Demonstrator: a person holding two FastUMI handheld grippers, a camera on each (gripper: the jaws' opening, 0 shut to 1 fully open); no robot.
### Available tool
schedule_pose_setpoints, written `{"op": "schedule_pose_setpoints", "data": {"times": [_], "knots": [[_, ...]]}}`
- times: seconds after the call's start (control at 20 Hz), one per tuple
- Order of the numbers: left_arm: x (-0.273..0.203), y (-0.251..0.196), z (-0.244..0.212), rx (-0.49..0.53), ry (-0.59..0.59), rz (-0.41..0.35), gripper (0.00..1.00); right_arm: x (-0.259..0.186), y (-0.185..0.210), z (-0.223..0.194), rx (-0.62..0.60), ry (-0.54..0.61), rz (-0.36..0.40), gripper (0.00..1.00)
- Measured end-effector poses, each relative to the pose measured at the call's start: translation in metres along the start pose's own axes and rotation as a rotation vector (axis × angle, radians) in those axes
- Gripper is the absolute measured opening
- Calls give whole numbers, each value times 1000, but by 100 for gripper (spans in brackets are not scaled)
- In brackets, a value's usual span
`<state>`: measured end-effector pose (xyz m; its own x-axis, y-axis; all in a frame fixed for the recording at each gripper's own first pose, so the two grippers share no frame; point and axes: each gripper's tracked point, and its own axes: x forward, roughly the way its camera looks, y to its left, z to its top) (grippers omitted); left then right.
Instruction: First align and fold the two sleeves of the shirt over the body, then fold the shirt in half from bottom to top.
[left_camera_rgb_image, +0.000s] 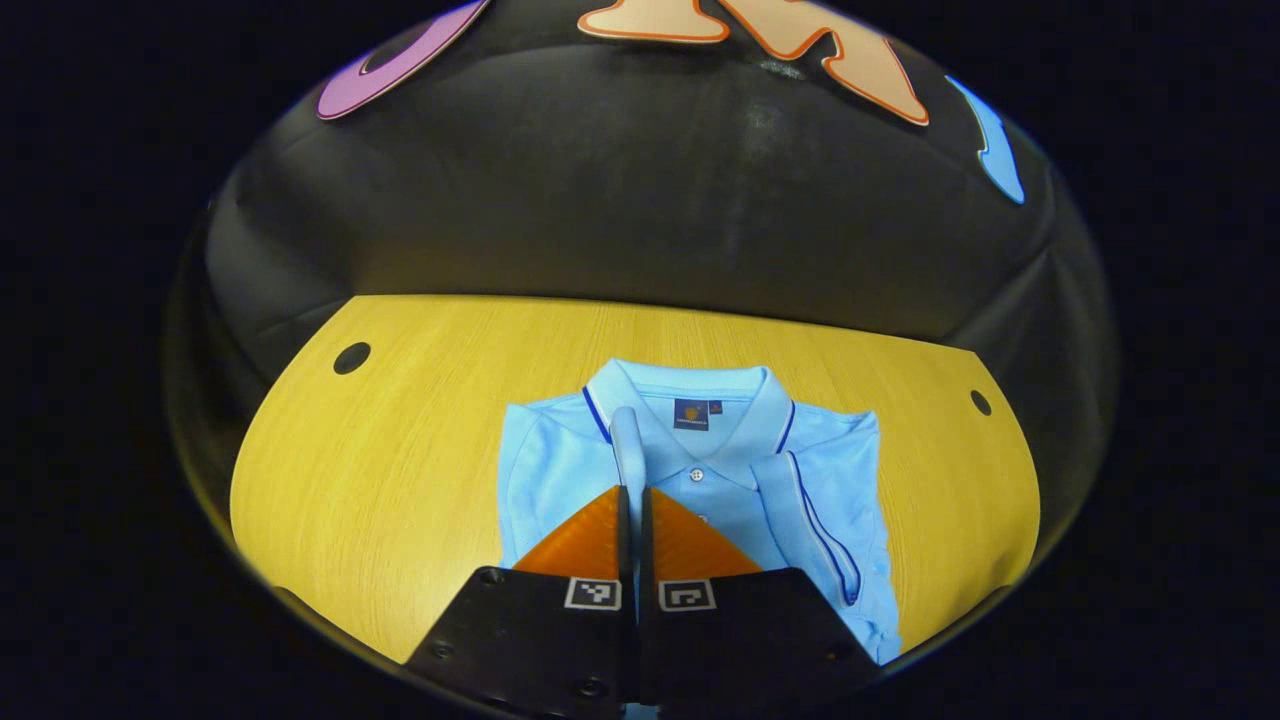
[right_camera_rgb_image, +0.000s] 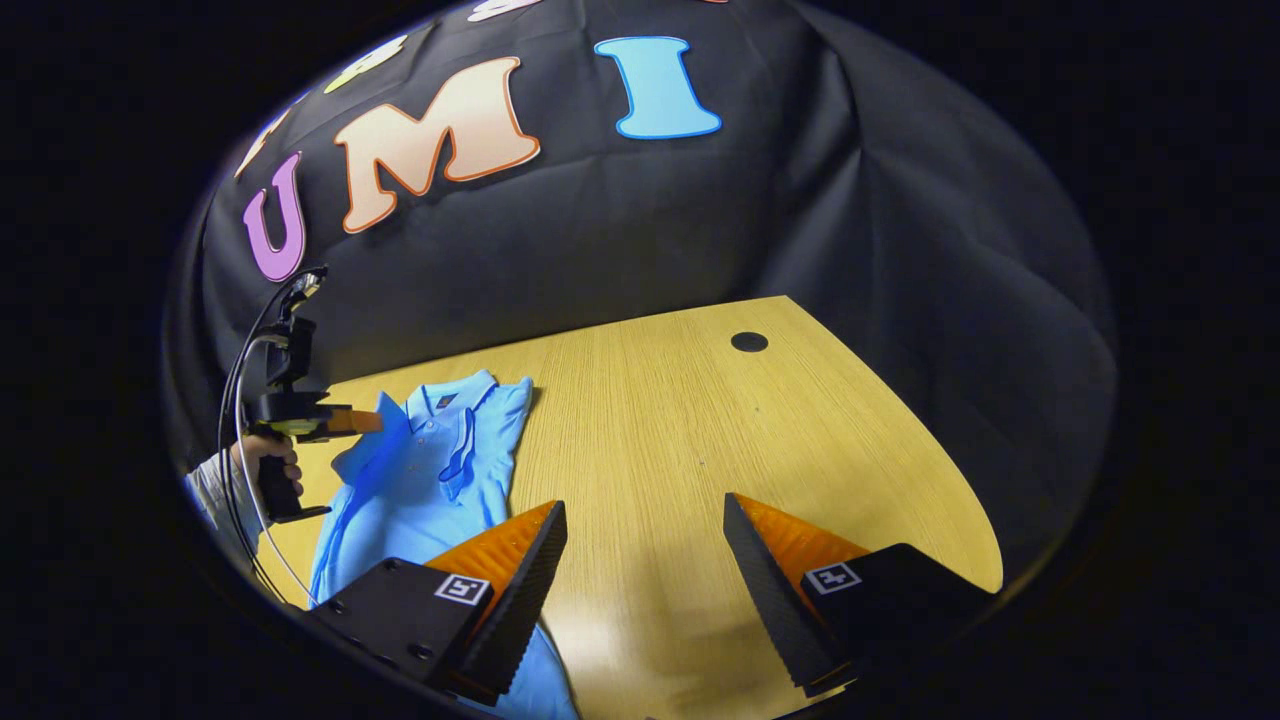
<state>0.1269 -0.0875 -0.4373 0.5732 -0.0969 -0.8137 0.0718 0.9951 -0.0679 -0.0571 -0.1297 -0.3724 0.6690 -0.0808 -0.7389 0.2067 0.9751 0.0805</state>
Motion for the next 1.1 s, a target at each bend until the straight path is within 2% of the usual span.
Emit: {"op": "schedule_pose_setpoints", "data": {"times": [0.05,0.2,0.35,0.45,0.7,0.9,1.1], "knots": [[2,-3,-3,-5,6,-1,0,2,1,0,2,-1,12,98],[-9,-27,-5,-71,-10,-98,5,3,9,1,-8,-7,58,98],[-34,-21,2,-46,-84,-97,100,3,25,-1,-45,-16,114,98],[-72,-14,8,0,-143,-102,96,-2,36,-5,-63,-15,144,98],[-145,17,-15,166,-233,-91,96,-29,65,-15,-75,-49,193,98],[-193,44,-57,127,-238,-96,95,-63,80,-42,-74,-59,195,98],[-235,77,-104,79,-221,-68,95,-103,91,-78,-88,-42,205,98]]}}
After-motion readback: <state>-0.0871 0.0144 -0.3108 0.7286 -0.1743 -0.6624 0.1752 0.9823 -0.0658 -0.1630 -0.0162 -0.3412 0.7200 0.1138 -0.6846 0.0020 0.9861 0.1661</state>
